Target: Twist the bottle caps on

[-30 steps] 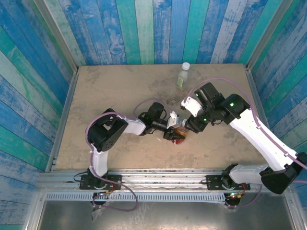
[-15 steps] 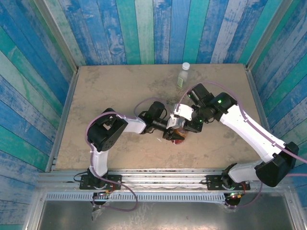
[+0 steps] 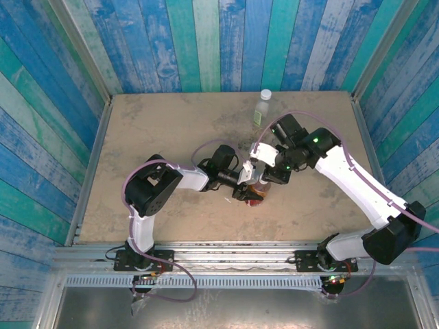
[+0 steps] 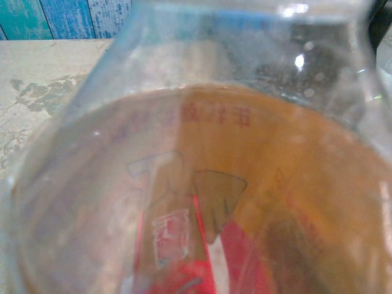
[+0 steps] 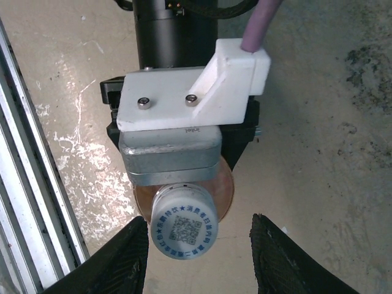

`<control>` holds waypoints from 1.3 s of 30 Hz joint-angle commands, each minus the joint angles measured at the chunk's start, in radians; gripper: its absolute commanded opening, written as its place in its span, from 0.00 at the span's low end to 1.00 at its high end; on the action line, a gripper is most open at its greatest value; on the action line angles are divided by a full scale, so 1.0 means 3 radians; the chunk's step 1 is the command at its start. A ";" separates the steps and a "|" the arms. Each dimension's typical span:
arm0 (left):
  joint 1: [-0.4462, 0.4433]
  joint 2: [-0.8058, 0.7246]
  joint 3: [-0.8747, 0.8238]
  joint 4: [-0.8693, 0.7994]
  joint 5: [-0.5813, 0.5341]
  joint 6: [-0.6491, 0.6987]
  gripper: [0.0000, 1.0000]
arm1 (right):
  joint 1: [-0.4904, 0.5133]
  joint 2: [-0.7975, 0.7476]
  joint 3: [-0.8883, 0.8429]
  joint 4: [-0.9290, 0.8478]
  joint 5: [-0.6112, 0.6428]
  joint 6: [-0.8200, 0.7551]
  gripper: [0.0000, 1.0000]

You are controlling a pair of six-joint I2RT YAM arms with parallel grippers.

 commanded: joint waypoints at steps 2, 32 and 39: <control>0.0013 0.0304 -0.0140 -0.0668 -0.0281 0.0036 0.56 | -0.0021 -0.0001 0.0067 -0.0066 -0.0103 -0.0018 0.48; 0.0034 0.0153 -0.0312 0.0040 -0.0902 -0.0600 0.55 | -0.0020 0.0298 0.0224 -0.0130 0.0128 0.1232 0.27; -0.0036 0.0112 -0.0309 0.0219 -0.1405 -0.0821 0.55 | -0.0014 0.0383 0.0249 -0.0281 0.0345 0.2780 0.25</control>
